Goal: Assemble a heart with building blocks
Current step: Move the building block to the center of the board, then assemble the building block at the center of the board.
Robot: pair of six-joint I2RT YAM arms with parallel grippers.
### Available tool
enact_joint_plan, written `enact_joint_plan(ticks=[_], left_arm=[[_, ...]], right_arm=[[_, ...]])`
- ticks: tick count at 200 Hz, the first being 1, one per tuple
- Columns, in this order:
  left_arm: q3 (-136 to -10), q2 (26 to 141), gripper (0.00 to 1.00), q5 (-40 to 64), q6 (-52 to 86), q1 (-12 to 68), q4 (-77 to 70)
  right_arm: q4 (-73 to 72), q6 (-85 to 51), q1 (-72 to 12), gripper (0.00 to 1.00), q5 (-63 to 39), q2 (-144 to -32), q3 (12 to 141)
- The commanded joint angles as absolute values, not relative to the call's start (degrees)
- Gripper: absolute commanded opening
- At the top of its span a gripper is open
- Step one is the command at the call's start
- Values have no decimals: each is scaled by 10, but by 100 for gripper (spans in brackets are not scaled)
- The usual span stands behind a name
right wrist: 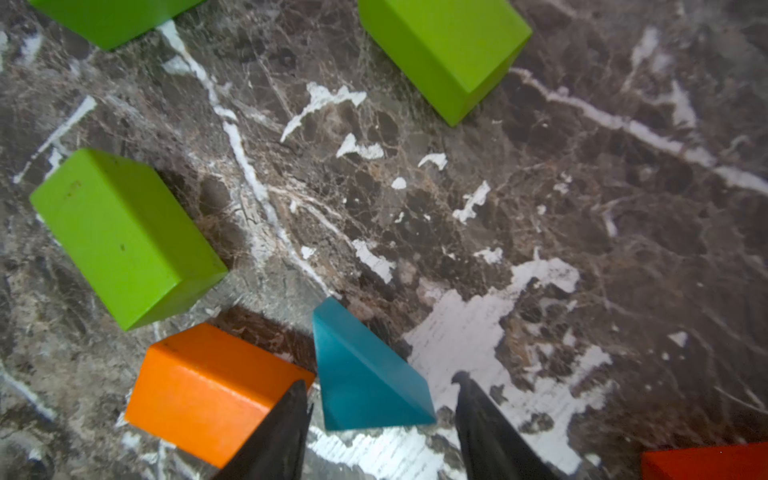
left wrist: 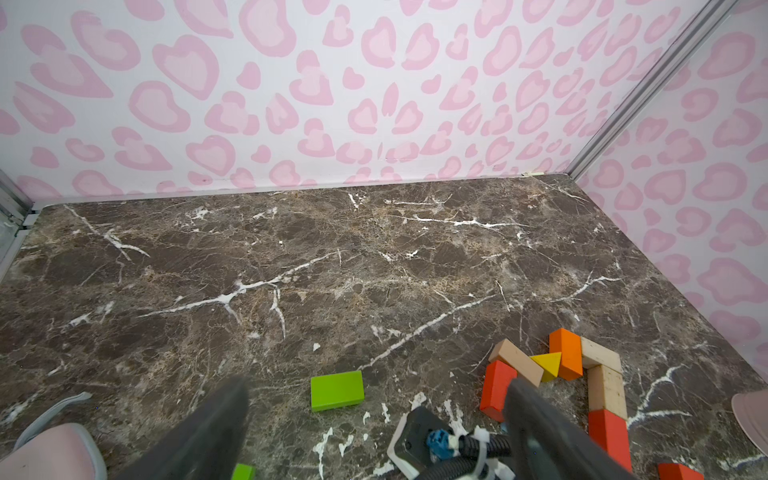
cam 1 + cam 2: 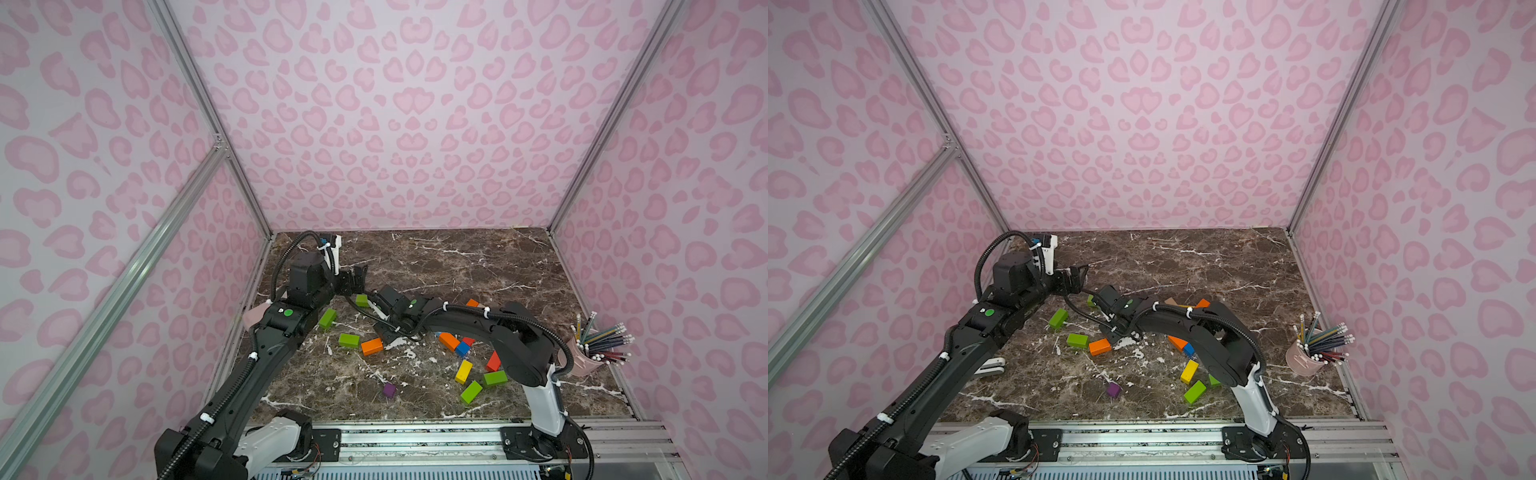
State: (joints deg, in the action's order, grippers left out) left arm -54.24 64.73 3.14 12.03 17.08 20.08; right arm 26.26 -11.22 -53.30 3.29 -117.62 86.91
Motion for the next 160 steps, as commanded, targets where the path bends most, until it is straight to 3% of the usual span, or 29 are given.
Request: enact_joint_plan(ticks=[1,95,160], left_arm=[[-543,646,98,26,124,169,175],[-577,658,97,105,94,85,196],[-671,640,97,155,76,84,307]], right_arm=[[247,-66,-543,62,24,-1153,862],[232,27,-593,64,-12,-1155,861],[243,72,-597,65,-47,-1191,898]])
